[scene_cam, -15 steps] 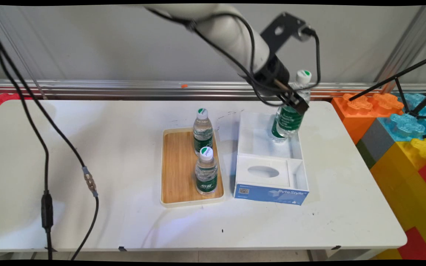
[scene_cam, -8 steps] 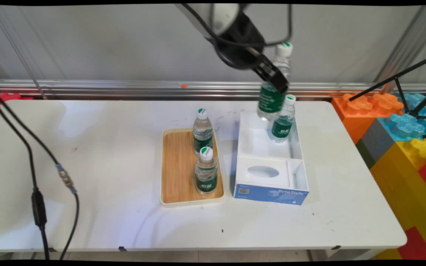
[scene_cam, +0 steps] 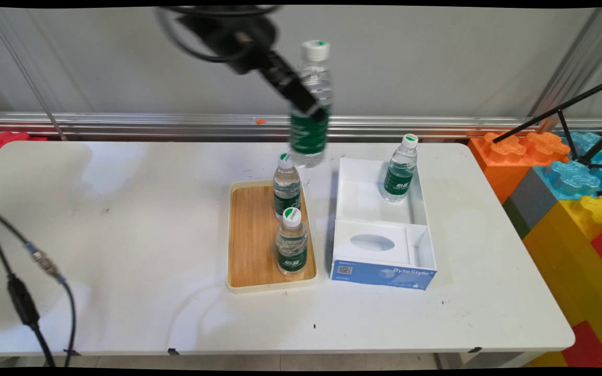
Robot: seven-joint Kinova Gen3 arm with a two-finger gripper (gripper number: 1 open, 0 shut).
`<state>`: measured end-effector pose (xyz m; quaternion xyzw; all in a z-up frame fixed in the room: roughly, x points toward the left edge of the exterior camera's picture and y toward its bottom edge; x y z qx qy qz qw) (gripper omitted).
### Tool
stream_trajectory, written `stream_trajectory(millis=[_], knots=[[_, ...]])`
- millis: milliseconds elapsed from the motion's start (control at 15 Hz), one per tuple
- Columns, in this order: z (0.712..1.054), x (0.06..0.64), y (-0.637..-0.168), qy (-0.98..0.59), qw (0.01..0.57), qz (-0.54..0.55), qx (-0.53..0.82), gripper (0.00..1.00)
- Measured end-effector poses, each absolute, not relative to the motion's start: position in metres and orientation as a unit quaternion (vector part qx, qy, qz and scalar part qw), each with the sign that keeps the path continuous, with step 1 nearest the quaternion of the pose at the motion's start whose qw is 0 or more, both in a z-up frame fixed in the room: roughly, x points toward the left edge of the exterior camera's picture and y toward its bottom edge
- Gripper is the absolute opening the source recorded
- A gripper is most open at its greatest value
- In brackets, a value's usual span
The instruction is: Place the picked object on the tray
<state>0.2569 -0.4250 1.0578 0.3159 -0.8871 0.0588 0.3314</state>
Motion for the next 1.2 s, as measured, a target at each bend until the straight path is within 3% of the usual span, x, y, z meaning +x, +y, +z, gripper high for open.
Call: stream_trajectory(millis=[533,1200], knots=[[1.024,0.376,-0.385,-0.899,0.337,0.048,0.275,0.00],[0.937,0.415,-0.377,-0.901,0.373,0.047,0.215,0.00]])
